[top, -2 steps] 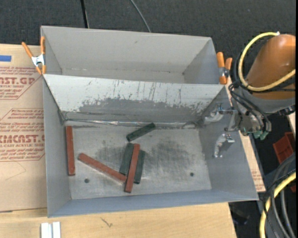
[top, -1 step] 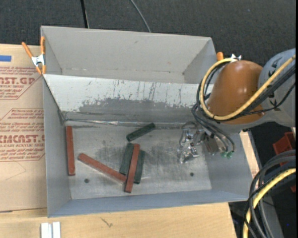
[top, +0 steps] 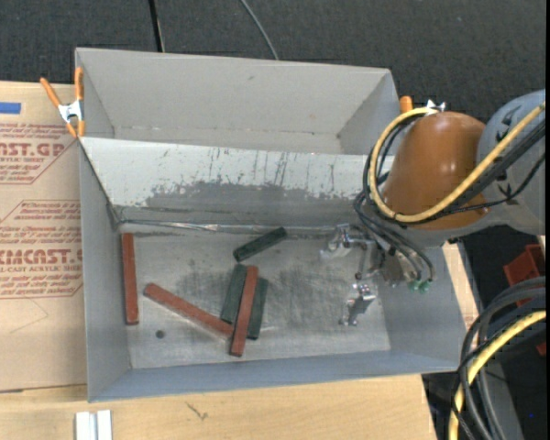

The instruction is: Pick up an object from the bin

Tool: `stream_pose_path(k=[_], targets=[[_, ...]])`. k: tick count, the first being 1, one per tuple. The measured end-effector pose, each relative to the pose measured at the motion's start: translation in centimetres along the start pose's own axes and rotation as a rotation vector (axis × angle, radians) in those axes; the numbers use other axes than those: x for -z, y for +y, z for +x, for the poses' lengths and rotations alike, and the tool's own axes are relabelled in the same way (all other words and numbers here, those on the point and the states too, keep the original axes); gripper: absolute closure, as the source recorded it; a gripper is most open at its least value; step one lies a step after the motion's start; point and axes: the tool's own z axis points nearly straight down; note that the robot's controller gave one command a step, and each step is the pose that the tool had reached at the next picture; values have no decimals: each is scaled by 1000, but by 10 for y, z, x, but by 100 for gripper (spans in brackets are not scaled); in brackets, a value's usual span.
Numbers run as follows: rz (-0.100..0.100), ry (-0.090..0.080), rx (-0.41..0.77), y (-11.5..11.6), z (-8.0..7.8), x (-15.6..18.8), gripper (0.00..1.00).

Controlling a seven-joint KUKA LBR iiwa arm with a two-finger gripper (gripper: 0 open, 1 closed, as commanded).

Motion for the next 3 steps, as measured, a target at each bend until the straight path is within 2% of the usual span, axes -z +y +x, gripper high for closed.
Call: stream_pose_path(k=[1,2,3], targets=[[0,0,0,0,0,0,0],[1,-9,13,25,-20,-48,0],[-2,6,4,61,-19,-75,0]])
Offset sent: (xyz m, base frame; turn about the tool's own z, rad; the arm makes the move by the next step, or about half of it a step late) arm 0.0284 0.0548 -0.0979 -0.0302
